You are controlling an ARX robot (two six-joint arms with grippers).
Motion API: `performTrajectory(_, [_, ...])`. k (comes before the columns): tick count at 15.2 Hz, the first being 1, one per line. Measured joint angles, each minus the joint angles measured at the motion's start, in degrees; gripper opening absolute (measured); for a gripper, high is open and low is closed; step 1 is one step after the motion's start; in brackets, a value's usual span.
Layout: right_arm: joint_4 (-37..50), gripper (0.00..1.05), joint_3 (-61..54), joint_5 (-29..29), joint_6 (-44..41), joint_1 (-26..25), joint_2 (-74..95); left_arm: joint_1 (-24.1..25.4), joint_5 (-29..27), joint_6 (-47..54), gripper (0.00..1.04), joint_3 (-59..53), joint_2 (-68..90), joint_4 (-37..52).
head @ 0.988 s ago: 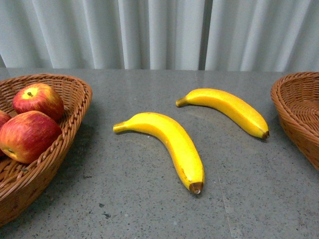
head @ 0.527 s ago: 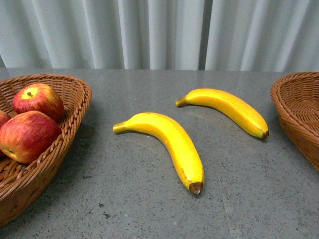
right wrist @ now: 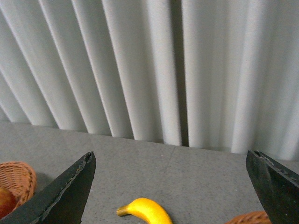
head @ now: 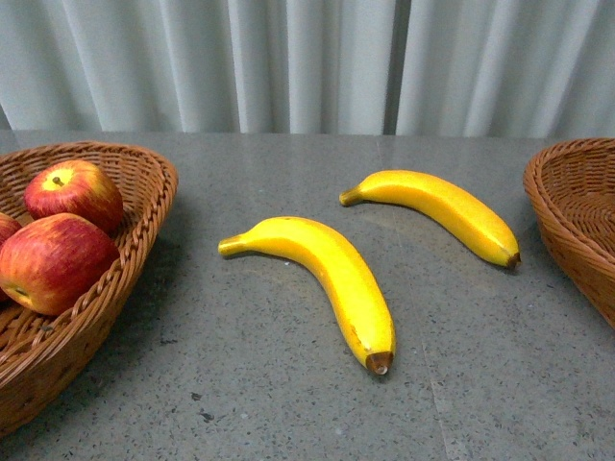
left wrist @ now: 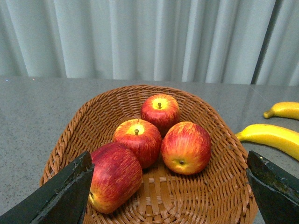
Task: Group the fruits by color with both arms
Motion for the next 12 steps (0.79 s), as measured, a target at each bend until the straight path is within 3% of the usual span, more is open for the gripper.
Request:
performTrajectory(6, [-22.4, 0.98, -1.1, -5.9, -14.7, 11.0, 0.8, 0.0, 0.0, 0.0, 0.98, 0.0, 0.0, 0.0])
performTrajectory(12, [-26.3, 0.98, -1.1, -4.1, -21.1, 15.5, 3.0, 0.0, 0.0, 0.0, 0.98, 0.0, 0.0, 0.0])
